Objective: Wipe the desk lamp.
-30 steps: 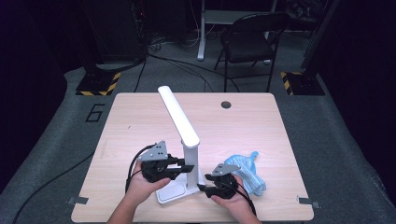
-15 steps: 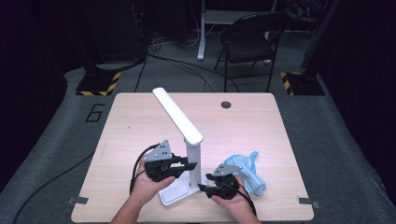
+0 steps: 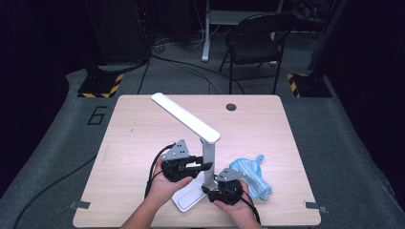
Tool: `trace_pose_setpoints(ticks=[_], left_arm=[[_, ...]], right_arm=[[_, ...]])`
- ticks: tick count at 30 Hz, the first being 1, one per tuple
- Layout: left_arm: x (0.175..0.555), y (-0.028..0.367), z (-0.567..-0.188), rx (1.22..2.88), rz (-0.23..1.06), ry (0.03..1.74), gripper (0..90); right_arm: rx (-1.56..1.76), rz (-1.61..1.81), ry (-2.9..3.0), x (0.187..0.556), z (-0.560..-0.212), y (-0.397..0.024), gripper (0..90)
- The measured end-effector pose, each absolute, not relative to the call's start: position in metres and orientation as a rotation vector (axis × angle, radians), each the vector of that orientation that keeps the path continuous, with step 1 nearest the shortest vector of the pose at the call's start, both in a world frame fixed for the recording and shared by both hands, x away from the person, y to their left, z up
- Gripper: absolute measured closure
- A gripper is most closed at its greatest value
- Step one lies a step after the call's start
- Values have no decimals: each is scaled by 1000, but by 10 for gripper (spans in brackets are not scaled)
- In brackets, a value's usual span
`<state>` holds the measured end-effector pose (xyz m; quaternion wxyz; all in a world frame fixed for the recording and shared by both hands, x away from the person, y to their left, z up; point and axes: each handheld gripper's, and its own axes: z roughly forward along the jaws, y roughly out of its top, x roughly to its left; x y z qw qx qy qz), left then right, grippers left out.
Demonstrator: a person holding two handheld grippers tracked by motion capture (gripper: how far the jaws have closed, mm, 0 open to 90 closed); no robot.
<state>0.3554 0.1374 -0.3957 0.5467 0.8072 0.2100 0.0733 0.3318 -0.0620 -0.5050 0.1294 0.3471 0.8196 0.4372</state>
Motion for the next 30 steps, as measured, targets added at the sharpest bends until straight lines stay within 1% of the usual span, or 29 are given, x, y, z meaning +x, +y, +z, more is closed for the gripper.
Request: trace_pose_setpoints(ticks=[5, 6, 8, 10, 11, 13, 18, 23, 26, 30], left_arm=[[358, 130, -394, 1929, 179, 491, 699], [358, 130, -394, 1924, 183, 496, 695], [359, 131, -394, 1926, 174, 499, 692], [359, 132, -395, 1926, 136, 503, 684], [360, 133, -394, 1930, 156, 502, 679], [360, 134, -393, 1940, 149, 495, 656], [357, 141, -394, 1931, 159, 512, 551], [352, 153, -402, 1933, 169, 534, 482], [352, 161, -409, 1946, 175, 551, 455], [350, 171, -416, 1943, 177, 564, 446]], right_arm=[[1049, 1276, 2345, 338, -503, -70, 433], [1084, 1285, 2332, 338, -502, -72, 430], [1077, 1296, 2355, 340, -502, -74, 459], [1076, 1294, 2361, 339, -502, -74, 474], [1076, 1289, 2364, 338, -502, -74, 475], [1071, 1283, 2361, 339, -501, -74, 477], [1050, 1266, 2379, 340, -500, -77, 485], [1041, 1266, 2380, 340, -500, -77, 488], [1024, 1263, 2392, 341, -500, -77, 489], [1025, 1255, 2397, 343, -499, -76, 492]])
